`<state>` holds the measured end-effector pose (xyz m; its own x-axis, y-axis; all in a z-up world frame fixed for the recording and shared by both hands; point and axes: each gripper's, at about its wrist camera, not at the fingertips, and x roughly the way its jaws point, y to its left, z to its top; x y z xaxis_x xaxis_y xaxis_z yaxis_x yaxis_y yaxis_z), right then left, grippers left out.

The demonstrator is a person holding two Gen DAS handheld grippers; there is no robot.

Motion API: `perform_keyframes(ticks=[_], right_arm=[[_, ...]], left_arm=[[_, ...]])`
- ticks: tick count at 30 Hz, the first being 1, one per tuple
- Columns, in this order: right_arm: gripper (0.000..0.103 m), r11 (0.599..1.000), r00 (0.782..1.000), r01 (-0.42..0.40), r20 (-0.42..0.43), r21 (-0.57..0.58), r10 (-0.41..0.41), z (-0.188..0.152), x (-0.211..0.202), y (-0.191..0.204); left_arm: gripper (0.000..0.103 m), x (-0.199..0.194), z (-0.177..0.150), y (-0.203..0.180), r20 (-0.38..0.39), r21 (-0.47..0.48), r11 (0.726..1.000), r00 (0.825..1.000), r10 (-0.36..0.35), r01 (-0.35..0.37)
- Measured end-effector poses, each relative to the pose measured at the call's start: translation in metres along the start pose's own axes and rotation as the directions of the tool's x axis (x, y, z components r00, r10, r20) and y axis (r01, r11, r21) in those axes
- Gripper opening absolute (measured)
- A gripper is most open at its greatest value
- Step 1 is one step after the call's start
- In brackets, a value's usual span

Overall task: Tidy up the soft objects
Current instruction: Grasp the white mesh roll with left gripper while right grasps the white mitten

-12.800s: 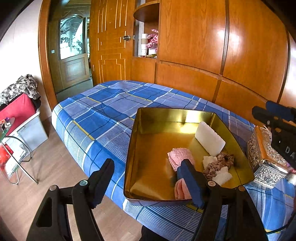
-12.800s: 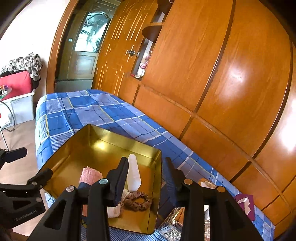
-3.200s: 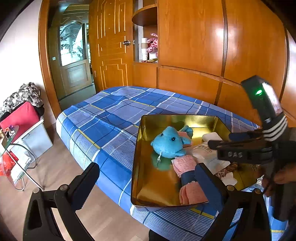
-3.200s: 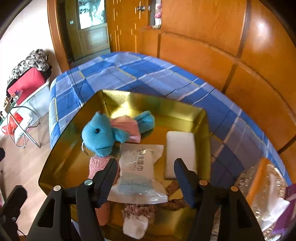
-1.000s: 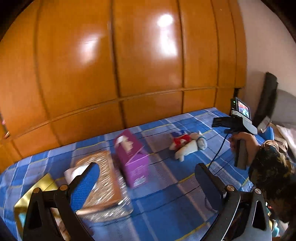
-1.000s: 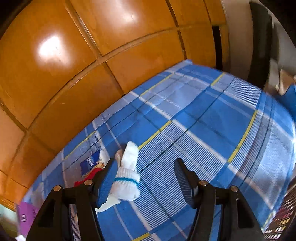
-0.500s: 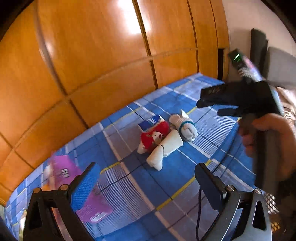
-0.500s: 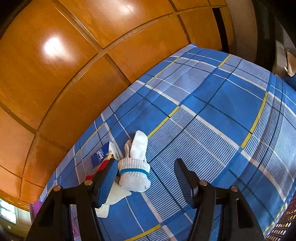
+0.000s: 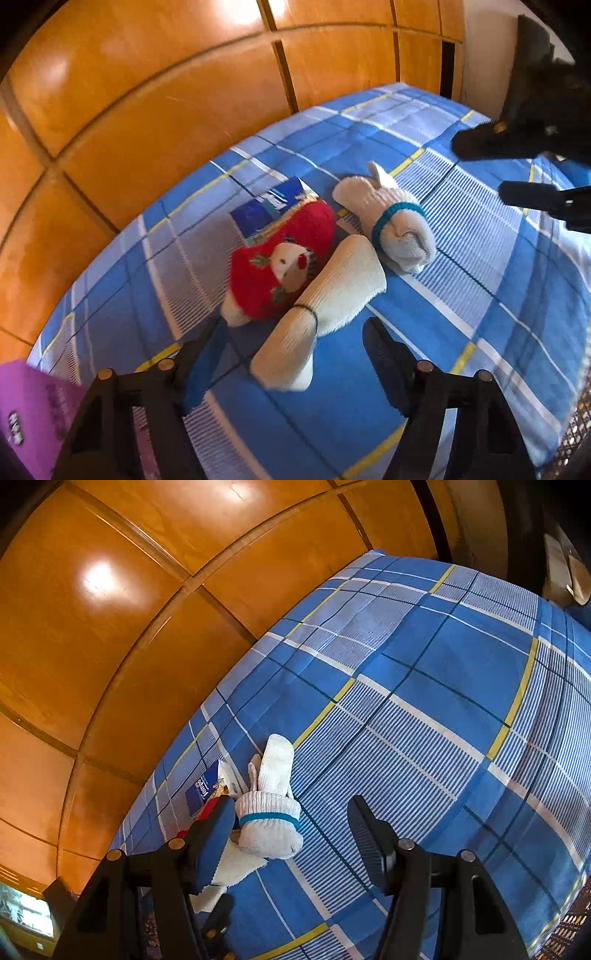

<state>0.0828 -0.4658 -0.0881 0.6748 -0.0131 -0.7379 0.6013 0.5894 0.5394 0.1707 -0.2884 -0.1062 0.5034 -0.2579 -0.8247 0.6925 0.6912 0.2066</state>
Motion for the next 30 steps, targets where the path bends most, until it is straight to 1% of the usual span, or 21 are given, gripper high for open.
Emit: perform_keyframes(ticks=[1, 3, 4, 5, 6, 7, 8, 9, 11, 13, 15, 18, 21, 23, 24, 28, 29, 30], right_arm=[[0.064, 1.000, 1.000, 0.001, -0.003, 0.002, -0.001, 0.000, 0.001, 0.000], [0.064, 1.000, 1.000, 0.000, -0.007, 0.002, 0.000, 0.000, 0.002, 0.000], [0.064, 1.000, 1.000, 0.004, -0.006, 0.001, -0.004, 0.000, 0.002, 0.000], [0.064, 1.000, 1.000, 0.006, -0.003, -0.002, -0.006, 0.000, 0.002, 0.000], [0.064, 1.000, 1.000, 0.007, 0.000, -0.007, -0.007, 0.000, 0.001, 0.001], [0.064, 1.000, 1.000, 0.008, 0.000, -0.011, -0.008, 0.000, 0.002, 0.001], [0.064, 1.000, 1.000, 0.010, -0.003, -0.016, -0.010, -0.001, 0.002, 0.002], [0.064, 1.000, 1.000, 0.009, -0.008, -0.022, -0.009, -0.001, 0.003, 0.003], [0.064, 0.999, 1.000, 0.015, -0.015, -0.038, -0.015, -0.003, 0.004, 0.006], [0.064, 0.998, 0.999, 0.024, -0.024, -0.059, -0.026, -0.005, 0.007, 0.009], [0.064, 0.996, 0.999, 0.030, -0.041, -0.080, -0.034, -0.006, 0.010, 0.012], [0.064, 0.992, 0.996, 0.059, -0.055, -0.112, -0.065, -0.009, 0.015, 0.017], [0.064, 0.985, 0.991, 0.084, -0.091, -0.149, -0.098, -0.011, 0.026, 0.024], [0.064, 0.972, 0.986, 0.112, -0.099, -0.206, -0.134, -0.012, 0.034, 0.034], [0.064, 0.962, 0.983, 0.126, -0.099, -0.244, -0.154, -0.012, 0.041, 0.041], [0.064, 0.924, 0.968, 0.183, -0.104, -0.335, -0.230, -0.011, 0.066, 0.055], [0.059, 0.922, 0.968, 0.172, -0.116, -0.347, -0.224, -0.011, 0.071, 0.056], [0.050, 0.919, 0.968, 0.139, -0.146, -0.368, -0.205, -0.014, 0.076, 0.059]], left_arm=[[0.073, 0.005, 0.002, -0.001, -0.005, 0.003, 1.000, 1.000, -0.002, 0.002], [0.046, 0.014, 0.004, -0.003, -0.026, 0.009, 1.000, 0.999, -0.020, 0.021], [0.031, 0.016, 0.002, -0.002, -0.038, -0.002, 1.000, 0.999, -0.029, 0.029], [0.027, 0.010, -0.003, 0.001, -0.012, -0.025, 0.999, 0.999, -0.047, 0.046], [0.025, 0.007, -0.007, 0.003, -0.004, -0.046, 0.995, 0.996, -0.084, 0.084], [0.024, 0.001, -0.014, 0.007, -0.001, -0.077, 0.991, 0.994, -0.108, 0.108], [0.023, -0.005, -0.020, 0.009, 0.000, -0.096, 0.990, 0.994, -0.107, 0.106], [0.023, -0.014, -0.030, 0.013, 0.003, -0.129, 0.985, 0.993, -0.119, 0.118], [0.022, -0.026, -0.048, 0.016, 0.008, -0.166, 0.976, 0.990, -0.139, 0.139], [0.022, -0.037, -0.071, 0.015, 0.002, -0.178, 0.976, 0.992, -0.127, 0.126], [0.022, -0.049, -0.088, 0.013, 0.019, -0.178, 0.976, 0.992, -0.121, 0.123], [0.022, -0.060, -0.106, 0.010, 0.036, -0.170, 0.979, 0.993, -0.111, 0.116], [0.022, -0.057, -0.107, 0.007, 0.035, -0.156, 0.982, 0.994, -0.103, 0.108], [0.022, -0.052, -0.105, 0.006, 0.025, -0.157, 0.982, 0.995, -0.100, 0.102], [0.023, -0.050, -0.104, 0.007, 0.022, -0.156, 0.983, 0.995, -0.093, 0.096], [0.023, -0.045, -0.103, 0.010, 0.011, -0.165, 0.982, 0.996, -0.087, 0.087], [0.023, -0.044, -0.103, 0.010, 0.011, -0.166, 0.982, 0.996, -0.089, 0.089], [0.024, -0.042, -0.103, 0.011, 0.010, -0.171, 0.981, 0.996, -0.092, 0.093]])
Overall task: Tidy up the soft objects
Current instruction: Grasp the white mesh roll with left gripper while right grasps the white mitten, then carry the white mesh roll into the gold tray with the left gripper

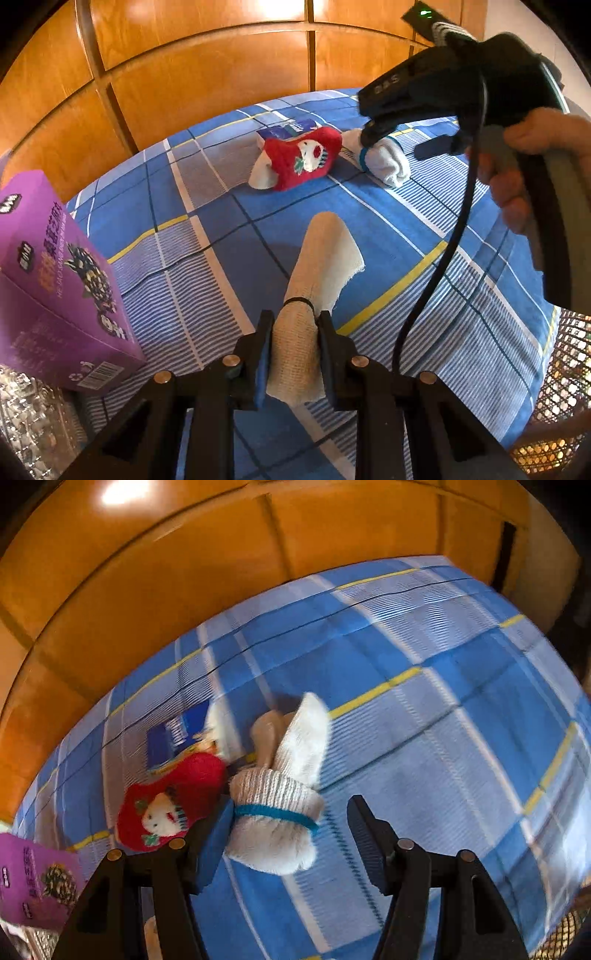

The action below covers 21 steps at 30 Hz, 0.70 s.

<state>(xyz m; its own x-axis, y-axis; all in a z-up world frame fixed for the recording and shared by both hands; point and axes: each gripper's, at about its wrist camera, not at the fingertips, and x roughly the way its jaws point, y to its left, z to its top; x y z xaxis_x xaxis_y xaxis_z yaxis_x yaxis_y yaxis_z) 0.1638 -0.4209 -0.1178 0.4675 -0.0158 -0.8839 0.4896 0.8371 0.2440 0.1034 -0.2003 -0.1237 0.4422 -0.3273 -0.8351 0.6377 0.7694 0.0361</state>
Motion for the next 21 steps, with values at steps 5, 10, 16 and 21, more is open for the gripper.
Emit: perform_keyframes(ticks=[5, 10, 16, 21], right_arm=[[0.038, 0.994, 0.998, 0.066, 0.015, -0.086, -0.065, -0.010, -0.001, 0.011], [0.039, 0.994, 0.998, 0.061, -0.007, -0.092, -0.062, -0.015, 0.001, 0.010], [0.041, 0.996, 0.998, 0.038, -0.040, -0.082, -0.042, -0.015, 0.005, 0.009], [0.043, 0.991, 0.996, 0.049, -0.072, -0.124, -0.059, -0.020, 0.012, 0.016]], left_arm=[[0.021, 0.000, 0.002, 0.003, 0.004, -0.032, 0.999, 1.000, -0.006, 0.006], [0.021, -0.008, 0.023, 0.013, -0.004, -0.123, 0.991, 0.999, -0.050, 0.049], [0.021, -0.030, 0.079, 0.020, 0.058, -0.161, 0.985, 0.997, -0.051, 0.060], [0.021, -0.044, 0.144, 0.056, 0.077, -0.238, 0.971, 0.997, 0.009, 0.010]])
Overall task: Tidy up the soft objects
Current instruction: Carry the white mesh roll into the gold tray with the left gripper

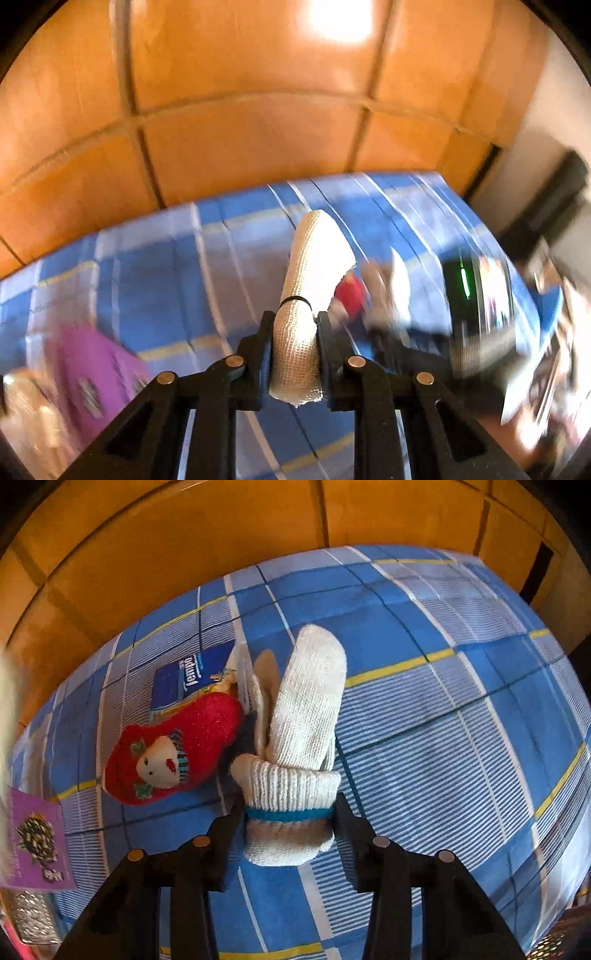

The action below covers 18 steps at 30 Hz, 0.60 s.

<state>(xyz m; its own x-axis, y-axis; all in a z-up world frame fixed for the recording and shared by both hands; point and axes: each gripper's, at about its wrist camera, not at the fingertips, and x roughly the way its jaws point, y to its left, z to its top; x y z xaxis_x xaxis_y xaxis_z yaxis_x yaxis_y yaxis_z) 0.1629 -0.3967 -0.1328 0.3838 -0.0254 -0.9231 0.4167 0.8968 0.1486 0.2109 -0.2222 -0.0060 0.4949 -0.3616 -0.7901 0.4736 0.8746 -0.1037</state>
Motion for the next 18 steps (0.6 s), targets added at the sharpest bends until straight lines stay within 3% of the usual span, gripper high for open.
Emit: perform_keyframes(ticks=[4, 9, 14, 18], right_arm=[[0.041, 1.000, 1.000, 0.011, 0.010, -0.020, -0.011, 0.000, 0.000, 0.003], [0.042, 0.999, 1.000, 0.017, 0.012, -0.032, -0.017, 0.001, 0.000, 0.004], [0.042, 0.999, 1.000, 0.023, 0.017, -0.038, -0.022, 0.000, 0.000, 0.005], [0.041, 0.997, 0.999, 0.041, 0.029, -0.061, -0.040, -0.002, 0.000, 0.009]], left_arm=[[0.021, -0.012, 0.041, 0.042, 0.040, -0.073, 0.992, 0.994, 0.105, -0.102], [0.021, -0.041, 0.053, 0.122, 0.065, -0.170, 0.952, 0.961, 0.269, -0.255], [0.021, -0.072, 0.030, 0.208, 0.041, -0.266, 0.888, 0.916, 0.399, -0.375], [0.021, -0.103, -0.012, 0.275, 0.003, -0.367, 0.818, 0.879, 0.476, -0.442]])
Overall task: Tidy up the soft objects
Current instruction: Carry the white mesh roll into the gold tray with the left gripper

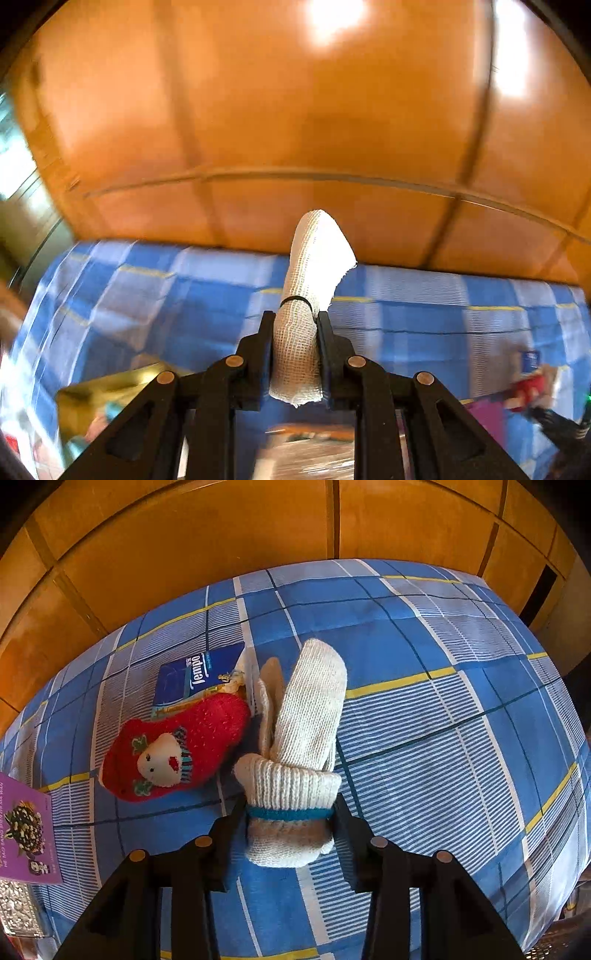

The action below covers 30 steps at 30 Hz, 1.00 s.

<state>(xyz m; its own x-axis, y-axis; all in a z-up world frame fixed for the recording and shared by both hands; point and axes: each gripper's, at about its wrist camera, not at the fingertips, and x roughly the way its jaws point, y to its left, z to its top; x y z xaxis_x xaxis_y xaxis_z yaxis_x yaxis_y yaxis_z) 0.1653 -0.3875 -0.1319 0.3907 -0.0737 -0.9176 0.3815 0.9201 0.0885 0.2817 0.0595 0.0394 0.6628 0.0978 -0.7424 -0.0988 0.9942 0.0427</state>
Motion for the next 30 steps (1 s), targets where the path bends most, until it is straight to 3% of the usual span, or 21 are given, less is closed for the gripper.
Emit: perform_keyframes(ticks=[5, 11, 19, 30], right_arm=[[0.041, 0.999, 1.000, 0.023, 0.015, -0.026, -0.023, -0.001, -0.001, 0.003], [0.041, 0.993, 0.997, 0.074, 0.040, -0.087, -0.071, -0.005, -0.002, 0.012], [0.041, 0.983, 0.991, 0.124, 0.069, -0.139, -0.115, -0.011, -0.002, 0.020], [0.041, 0.965, 0.981, 0.183, 0.096, -0.186, -0.167, -0.018, -0.001, 0.031]], left_arm=[[0.021, -0.010, -0.039, 0.085, -0.003, -0.100, 0.992, 0.997, 0.074, -0.074], [0.022, -0.035, -0.117, 0.163, -0.003, -0.192, 0.975, 0.994, 0.111, -0.110], [0.022, -0.061, -0.213, 0.210, -0.005, -0.260, 0.953, 0.987, 0.163, -0.158], [0.022, -0.090, -0.274, 0.235, 0.035, -0.319, 0.921, 0.968, 0.247, -0.224]])
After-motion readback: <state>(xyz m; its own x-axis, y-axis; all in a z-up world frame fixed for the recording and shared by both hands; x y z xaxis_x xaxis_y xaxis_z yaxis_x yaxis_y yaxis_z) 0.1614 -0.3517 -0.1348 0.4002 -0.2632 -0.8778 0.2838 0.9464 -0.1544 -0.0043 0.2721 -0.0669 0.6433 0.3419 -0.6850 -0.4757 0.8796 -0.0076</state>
